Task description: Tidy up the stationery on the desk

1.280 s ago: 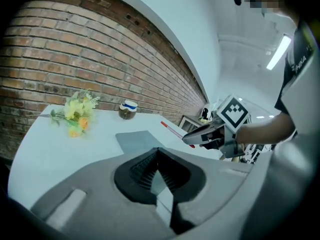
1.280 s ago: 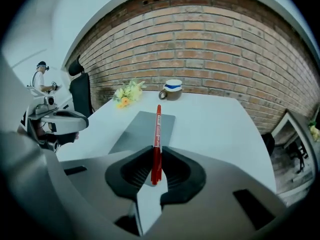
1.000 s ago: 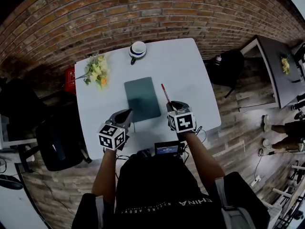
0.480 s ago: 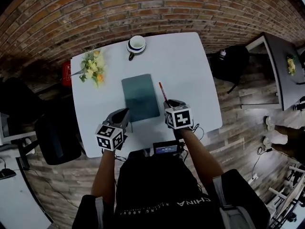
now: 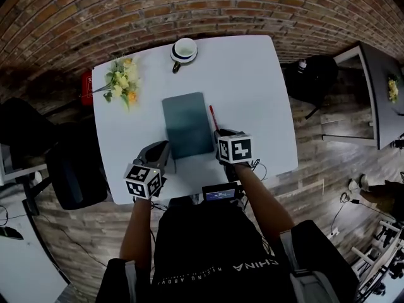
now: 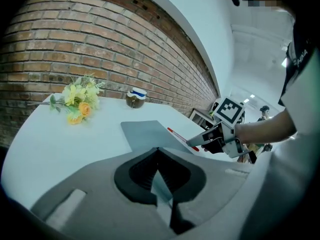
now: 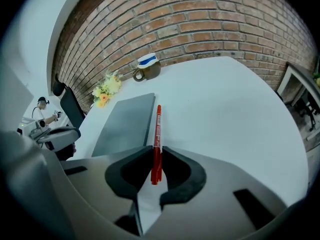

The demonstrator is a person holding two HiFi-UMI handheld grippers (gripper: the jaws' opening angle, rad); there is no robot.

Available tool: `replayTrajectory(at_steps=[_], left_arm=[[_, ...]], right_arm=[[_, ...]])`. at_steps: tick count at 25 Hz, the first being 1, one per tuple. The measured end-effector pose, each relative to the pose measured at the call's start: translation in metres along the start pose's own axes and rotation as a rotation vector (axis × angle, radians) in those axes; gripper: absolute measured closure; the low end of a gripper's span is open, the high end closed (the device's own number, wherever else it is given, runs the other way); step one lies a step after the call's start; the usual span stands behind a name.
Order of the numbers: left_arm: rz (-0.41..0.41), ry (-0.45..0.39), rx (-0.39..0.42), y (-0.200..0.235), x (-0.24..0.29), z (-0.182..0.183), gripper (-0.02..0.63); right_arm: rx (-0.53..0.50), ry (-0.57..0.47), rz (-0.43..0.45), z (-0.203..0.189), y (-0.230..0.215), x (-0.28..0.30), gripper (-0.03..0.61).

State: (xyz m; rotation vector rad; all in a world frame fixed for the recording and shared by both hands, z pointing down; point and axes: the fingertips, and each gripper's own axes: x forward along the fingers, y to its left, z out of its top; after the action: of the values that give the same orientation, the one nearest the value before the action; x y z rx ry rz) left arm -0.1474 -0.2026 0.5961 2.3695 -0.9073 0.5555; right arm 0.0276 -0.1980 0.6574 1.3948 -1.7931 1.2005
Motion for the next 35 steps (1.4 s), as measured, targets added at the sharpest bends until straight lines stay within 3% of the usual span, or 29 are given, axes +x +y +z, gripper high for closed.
replayTrajectory(at_steps=[11, 22, 31, 35], left_arm=[[-0.004, 0.007, -0.001, 0.004, 0.005, 0.0, 0.603], [-0.006, 0.005, 0.005, 0.003, -0.001, -0.002, 0.603], [-0.009, -0.014, 0.017, 0.001, -0.009, -0.001, 0.603], [-0.018, -0.031, 0.021, -0.004, -0.012, 0.002, 0.603]], right_arm=[[0.073, 0.034, 0.042, 0.0, 0.005, 0.009, 0.511], [0.062, 0.041, 0.075, -0.003, 0.009, 0.007, 0.494], [0.043, -0.023, 0.061, 0.007, 0.004, -0.01, 0.486], [-0.043, -0.09, 0.071, 0.015, 0.011, -0.026, 0.516]])
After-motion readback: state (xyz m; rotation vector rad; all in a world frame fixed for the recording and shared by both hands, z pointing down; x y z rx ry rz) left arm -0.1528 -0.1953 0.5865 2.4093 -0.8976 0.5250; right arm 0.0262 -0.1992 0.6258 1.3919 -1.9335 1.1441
